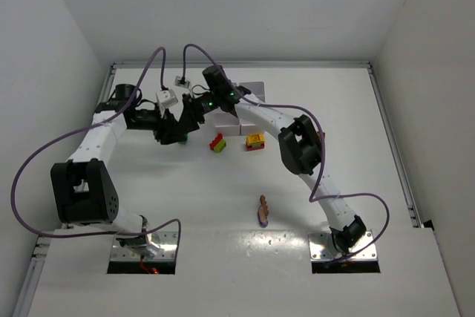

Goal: Sort the legos into containers by color

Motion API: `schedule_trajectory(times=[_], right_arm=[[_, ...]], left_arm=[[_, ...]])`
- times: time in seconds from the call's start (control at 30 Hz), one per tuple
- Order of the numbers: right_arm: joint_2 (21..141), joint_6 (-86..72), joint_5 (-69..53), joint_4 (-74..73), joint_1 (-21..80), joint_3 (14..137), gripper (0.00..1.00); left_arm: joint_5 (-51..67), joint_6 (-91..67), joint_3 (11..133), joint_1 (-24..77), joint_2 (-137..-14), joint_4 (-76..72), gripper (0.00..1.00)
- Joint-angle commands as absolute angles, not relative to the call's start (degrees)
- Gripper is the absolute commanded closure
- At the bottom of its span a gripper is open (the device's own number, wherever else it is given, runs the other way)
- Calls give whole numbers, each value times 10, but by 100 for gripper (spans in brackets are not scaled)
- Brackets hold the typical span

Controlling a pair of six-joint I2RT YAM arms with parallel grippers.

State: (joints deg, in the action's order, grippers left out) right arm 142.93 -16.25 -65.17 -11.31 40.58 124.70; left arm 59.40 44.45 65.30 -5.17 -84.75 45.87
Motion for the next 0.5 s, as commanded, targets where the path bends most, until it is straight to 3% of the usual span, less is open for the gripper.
schedule_trajectory(times=[0.0, 0.27, 0.47], right_arm=[[1439, -75, -628, -162, 414, 1274, 56], [1456, -61, -588, -174, 414, 1285, 64], [1475, -55, -540, -169, 409, 1295, 84]], left_arm=[[620, 458, 679, -68, -845, 450, 44], [590, 487, 685, -92, -866, 450, 44], [564, 514, 685, -121, -891, 450, 45]])
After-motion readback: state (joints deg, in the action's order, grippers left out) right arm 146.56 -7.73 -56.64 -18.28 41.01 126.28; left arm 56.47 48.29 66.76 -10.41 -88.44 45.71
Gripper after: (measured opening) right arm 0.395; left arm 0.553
